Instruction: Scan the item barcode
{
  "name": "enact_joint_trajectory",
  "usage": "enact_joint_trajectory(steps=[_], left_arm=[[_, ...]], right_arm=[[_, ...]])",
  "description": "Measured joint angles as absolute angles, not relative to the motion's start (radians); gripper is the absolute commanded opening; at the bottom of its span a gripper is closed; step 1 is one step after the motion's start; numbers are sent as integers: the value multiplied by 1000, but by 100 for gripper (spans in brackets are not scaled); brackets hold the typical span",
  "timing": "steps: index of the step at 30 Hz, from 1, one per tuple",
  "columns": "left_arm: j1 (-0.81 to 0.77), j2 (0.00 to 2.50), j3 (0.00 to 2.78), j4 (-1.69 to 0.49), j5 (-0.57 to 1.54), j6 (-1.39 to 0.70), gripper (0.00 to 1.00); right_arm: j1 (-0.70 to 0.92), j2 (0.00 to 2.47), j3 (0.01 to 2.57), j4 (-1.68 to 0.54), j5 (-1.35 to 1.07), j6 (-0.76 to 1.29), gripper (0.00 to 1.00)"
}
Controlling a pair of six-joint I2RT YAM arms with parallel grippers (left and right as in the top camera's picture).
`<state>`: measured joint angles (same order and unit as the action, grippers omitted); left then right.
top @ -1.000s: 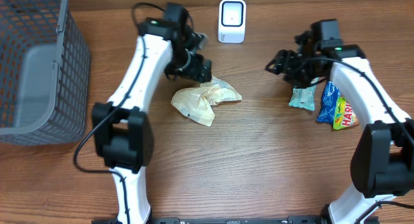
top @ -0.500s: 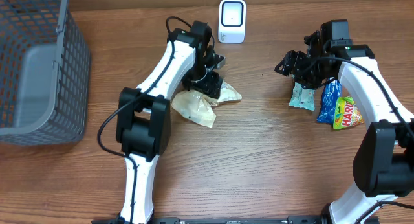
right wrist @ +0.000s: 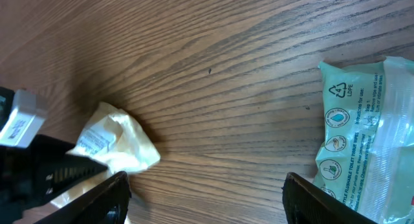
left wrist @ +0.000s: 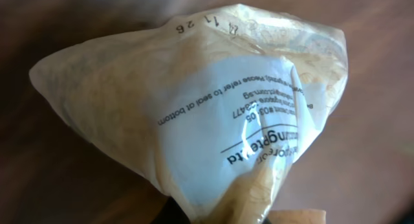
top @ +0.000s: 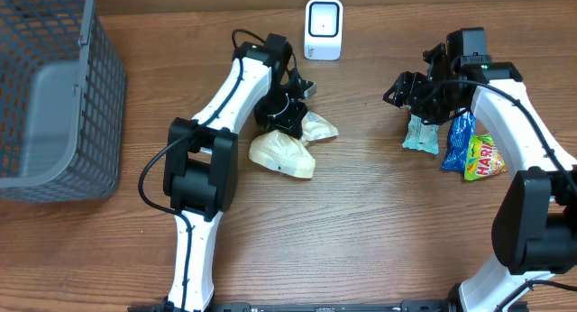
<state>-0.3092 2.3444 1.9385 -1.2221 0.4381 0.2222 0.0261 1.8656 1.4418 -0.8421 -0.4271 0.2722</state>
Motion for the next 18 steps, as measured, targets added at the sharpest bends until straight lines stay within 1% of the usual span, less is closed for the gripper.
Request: enact_joint_trajectory(steps=[10, 14, 18], left_arm=[[-165, 2353, 1938, -1355, 1145, 431, 4], [-118, 2353, 1938, -1365, 1322, 471, 4], [-112, 2353, 1938, -1362, 1397, 483, 4]], right_arm=[[26, 1866, 1442, -848, -426, 265, 76], [26, 1866, 1442, -848, -453, 264, 76], [29, 1866, 1442, -846, -522, 264, 77]])
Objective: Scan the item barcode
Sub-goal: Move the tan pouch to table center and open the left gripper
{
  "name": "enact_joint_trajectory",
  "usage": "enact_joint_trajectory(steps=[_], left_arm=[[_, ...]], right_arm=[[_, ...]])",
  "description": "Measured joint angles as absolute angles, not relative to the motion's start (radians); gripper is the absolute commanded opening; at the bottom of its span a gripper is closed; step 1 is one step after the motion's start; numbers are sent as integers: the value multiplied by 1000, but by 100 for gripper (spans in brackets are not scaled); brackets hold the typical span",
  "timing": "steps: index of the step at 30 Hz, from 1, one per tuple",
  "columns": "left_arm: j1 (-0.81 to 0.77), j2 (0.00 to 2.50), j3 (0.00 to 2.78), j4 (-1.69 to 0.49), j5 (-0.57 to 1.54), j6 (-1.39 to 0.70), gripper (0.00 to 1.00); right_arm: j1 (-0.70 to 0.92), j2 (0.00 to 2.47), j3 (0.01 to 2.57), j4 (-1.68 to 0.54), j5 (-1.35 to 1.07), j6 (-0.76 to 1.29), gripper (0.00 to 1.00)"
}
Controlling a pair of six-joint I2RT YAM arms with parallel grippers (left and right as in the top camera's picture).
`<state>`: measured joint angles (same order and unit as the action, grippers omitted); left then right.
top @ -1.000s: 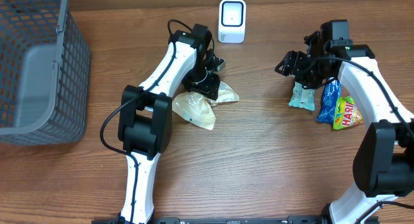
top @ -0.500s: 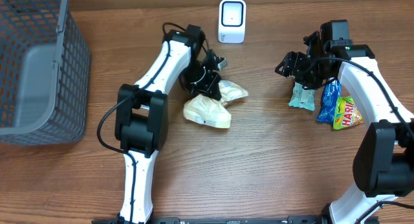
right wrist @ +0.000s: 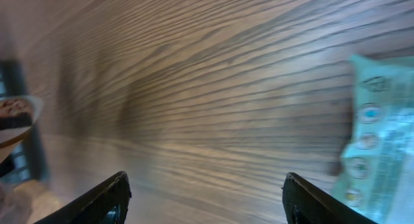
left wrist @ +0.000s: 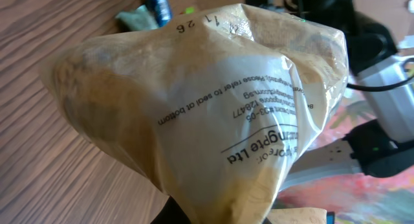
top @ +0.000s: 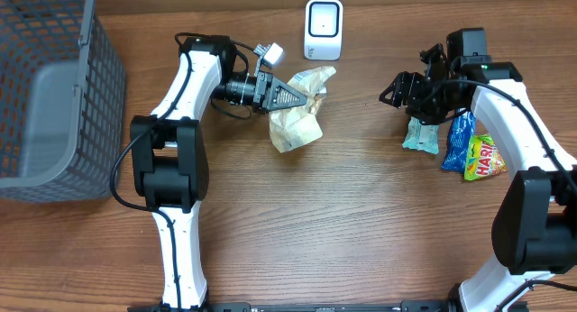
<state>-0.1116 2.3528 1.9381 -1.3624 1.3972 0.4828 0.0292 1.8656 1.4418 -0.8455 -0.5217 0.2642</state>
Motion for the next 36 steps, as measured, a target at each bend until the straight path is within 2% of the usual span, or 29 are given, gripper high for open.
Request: enact_joint_trajectory(steps=[17, 29, 32, 36], left_arm=[[-118, 2353, 1938, -1329, 1443, 498, 4], [-118, 2353, 1938, -1295, 1414, 498, 4], [-118, 2353, 1938, -1256, 1317, 448, 4], [-138, 2353, 1938, -1221, 1049, 275, 4]], right_arm=[[125, 1866, 1442, -821, -796, 226, 77], [127, 1866, 1442, -813, -830, 212, 77], [127, 1866, 1442, -812, -823, 211, 77], [127, 1866, 1442, -812, -794, 210, 76]])
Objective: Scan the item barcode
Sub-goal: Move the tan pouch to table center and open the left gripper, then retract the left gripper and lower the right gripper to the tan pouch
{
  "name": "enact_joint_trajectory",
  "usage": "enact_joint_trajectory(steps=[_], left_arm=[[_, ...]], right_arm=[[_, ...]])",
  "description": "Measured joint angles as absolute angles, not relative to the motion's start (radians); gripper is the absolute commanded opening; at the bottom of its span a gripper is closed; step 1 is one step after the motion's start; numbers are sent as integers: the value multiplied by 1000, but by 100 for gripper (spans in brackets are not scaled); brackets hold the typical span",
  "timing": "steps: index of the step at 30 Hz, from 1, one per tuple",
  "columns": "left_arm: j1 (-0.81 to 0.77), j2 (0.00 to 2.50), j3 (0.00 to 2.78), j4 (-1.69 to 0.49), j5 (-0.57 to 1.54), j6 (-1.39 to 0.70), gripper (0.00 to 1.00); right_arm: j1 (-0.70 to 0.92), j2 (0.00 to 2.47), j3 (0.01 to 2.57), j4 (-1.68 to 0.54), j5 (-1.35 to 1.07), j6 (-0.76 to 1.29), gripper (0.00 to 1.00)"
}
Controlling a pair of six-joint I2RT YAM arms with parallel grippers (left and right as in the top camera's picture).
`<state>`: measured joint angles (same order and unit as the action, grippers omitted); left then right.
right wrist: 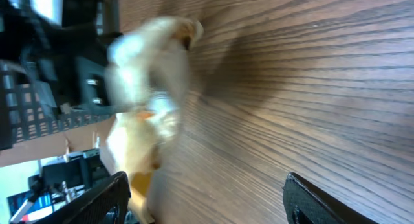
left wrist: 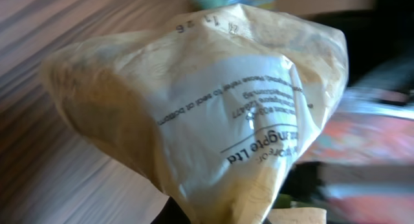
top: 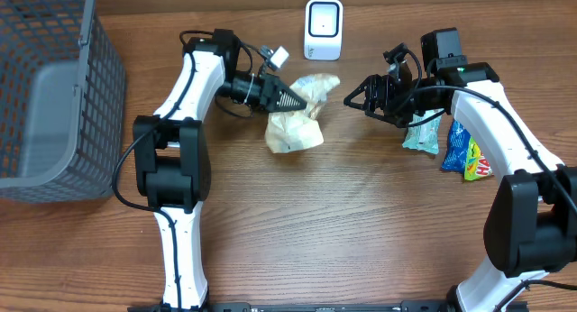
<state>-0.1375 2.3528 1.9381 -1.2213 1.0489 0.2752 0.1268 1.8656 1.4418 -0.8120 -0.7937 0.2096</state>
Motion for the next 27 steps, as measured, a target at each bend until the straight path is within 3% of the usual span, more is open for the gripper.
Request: enact_joint_trajectory(steps=[8, 12, 16, 27], left_arm=[[-226, 2353, 1938, -1172, 710, 3, 4], [-260, 2353, 1938, -1173, 590, -97, 23], [-272, 2353, 1941, -1206, 504, -154, 33], [-158, 2361, 2317, -1406, 380, -213, 38]], right_arm=[[127, 1866, 1442, -830, -705, 224, 76], [127, 1866, 1442, -831, -661, 244, 75], [127, 1866, 1442, -829, -639, 262, 72], [236, 1866, 1461, -811, -461, 287, 73]])
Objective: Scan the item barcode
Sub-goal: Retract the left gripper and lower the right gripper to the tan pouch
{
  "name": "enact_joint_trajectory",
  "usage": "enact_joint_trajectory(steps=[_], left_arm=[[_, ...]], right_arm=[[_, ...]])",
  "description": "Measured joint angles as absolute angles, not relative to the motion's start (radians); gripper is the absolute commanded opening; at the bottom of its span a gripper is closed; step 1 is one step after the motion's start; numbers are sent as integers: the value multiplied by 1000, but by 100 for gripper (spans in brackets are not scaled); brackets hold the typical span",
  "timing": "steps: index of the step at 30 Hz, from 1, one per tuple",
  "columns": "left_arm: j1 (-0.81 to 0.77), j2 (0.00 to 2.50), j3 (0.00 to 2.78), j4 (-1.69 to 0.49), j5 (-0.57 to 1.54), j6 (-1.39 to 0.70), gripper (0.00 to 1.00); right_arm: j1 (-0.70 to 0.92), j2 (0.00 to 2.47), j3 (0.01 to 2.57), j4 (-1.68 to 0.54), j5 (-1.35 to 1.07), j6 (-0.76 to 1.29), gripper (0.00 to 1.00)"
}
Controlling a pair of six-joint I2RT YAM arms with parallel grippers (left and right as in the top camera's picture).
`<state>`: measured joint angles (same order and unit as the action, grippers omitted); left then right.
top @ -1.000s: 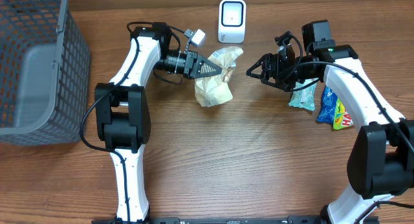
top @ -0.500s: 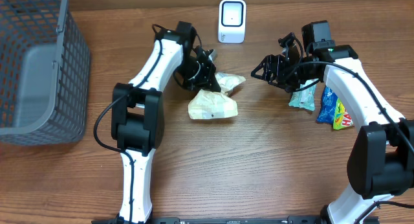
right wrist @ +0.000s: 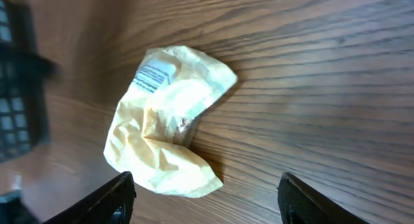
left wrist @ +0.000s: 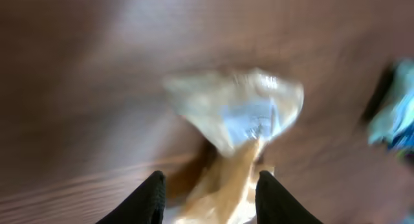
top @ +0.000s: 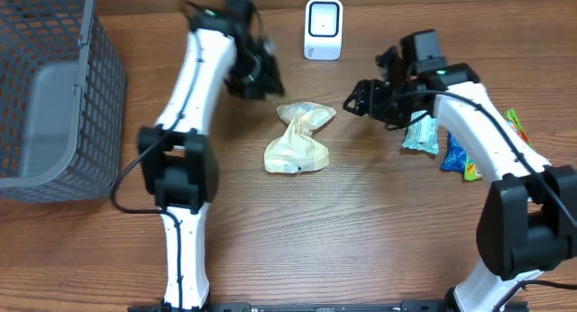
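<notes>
The item, a crumpled tan plastic bag point(top: 299, 139) with a white printed label, lies on the wooden table in front of the white barcode scanner point(top: 323, 28). My left gripper point(top: 261, 82) hovers open above and left of it; the left wrist view is blurred, with the bag point(left wrist: 239, 114) beyond the spread fingers point(left wrist: 152, 198). My right gripper point(top: 358, 100) is open to the bag's right, nothing between its fingers. The right wrist view shows the bag point(right wrist: 168, 127) lying ahead with its label turned up.
A grey wire basket point(top: 54, 96) stands at the far left. A pale green wipes pack point(top: 421, 132) and a blue snack pack point(top: 453, 152) lie at the right, under my right arm. The table's back edge runs just behind the scanner.
My left gripper has let go of the bag and now stands open above it. The bag has gone from hanging by the scanner to lying on the table. The right gripper shifted slightly.
My left gripper was shut on the bag low on the table. Then it held the bag lifted, near the scanner, while my right gripper moved left from the snack packs toward it. Now the bag lies loose between both open grippers.
</notes>
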<state>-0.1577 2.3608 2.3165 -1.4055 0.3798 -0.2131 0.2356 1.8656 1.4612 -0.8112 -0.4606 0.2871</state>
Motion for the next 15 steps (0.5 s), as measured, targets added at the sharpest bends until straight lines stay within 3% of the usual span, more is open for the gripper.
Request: enact_joint_trajectory(steps=[7, 15], left_arm=[[29, 2361, 2510, -1457, 293, -244, 54], [77, 2361, 2508, -1462, 220, -258, 55]], right_arm=[[440, 1866, 1608, -842, -215, 310, 80], [726, 1883, 1648, -815, 100, 328, 82]])
